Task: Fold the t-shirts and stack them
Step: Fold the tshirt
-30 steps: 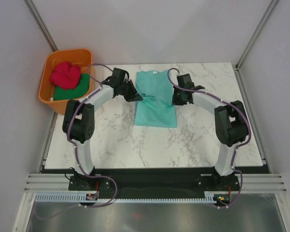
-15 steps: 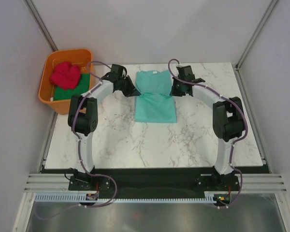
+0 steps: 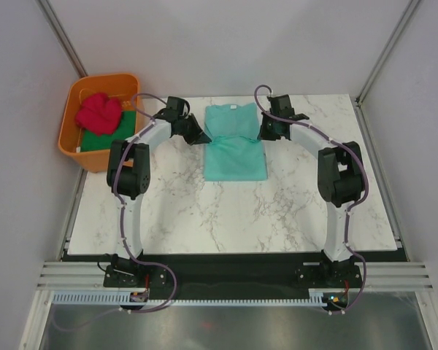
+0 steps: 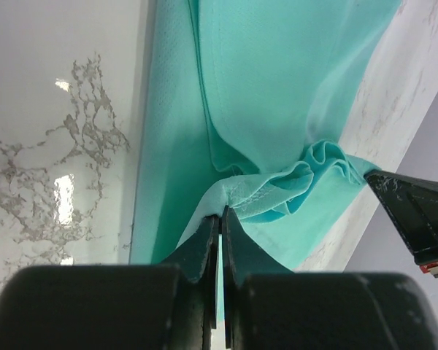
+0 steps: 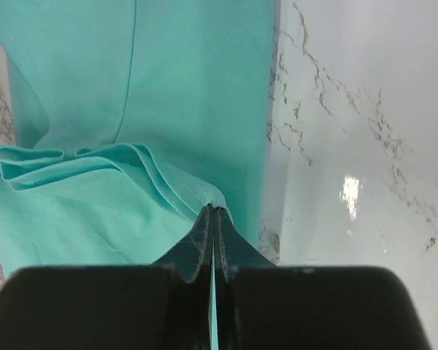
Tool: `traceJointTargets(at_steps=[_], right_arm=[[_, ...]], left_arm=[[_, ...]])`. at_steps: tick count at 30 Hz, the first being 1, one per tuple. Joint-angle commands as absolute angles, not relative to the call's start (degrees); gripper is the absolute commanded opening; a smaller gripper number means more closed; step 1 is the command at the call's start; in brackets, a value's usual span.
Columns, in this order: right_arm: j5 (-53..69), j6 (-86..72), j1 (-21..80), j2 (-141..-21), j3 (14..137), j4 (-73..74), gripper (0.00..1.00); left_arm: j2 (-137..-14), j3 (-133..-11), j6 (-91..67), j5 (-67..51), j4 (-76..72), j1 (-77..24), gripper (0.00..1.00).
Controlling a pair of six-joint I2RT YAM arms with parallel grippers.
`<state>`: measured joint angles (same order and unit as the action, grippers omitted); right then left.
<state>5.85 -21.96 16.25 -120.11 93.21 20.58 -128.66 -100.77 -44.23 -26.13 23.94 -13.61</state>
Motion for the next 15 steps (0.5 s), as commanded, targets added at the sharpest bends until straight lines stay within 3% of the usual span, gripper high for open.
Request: traceJointTargets(at_steps=[1,6,7,9,10,11,15], right_arm=[[6.68,-20.13,15.91,-122.25,97.2,19.6,0.01],[9.58,-17.14,14.85,-125.59,102.37,20.21,0.07],[9.84,-16.62,14.77,-126.64,103.35,20.48,0.1],[10.2,-14.77,14.59,-127.7,106.51,22.75,0.15],[9.85,-14.42,14.59,-127.62,107.22,23.81,0.28],[9.23,-14.24,14.59,-127.1,107.4,25.56,0.34],[9.31,-14.94,13.62,-120.0,101.7,28.03,0.58]], left_arm=[[-129.46,-103.53,-43.33,-27.69,23.91,-13.45,0.06],[-128.41,-103.45,-42.1,-25.68,24.69,-13.18,0.29],[-127.28,-102.66,-41.66,-23.66,24.87,-13.18,0.41],[-124.11,-100.73,-41.05,-22.59,25.05,-13.1,0.49],[-122.88,-99.85,-40.17,-22.07,25.14,-13.1,0.55],[-121.57,-97.23,-39.82,-21.89,25.14,-13.27,0.59],[-112.17,-87.91,-36.84,-19.69,24.96,-14.93,0.6]])
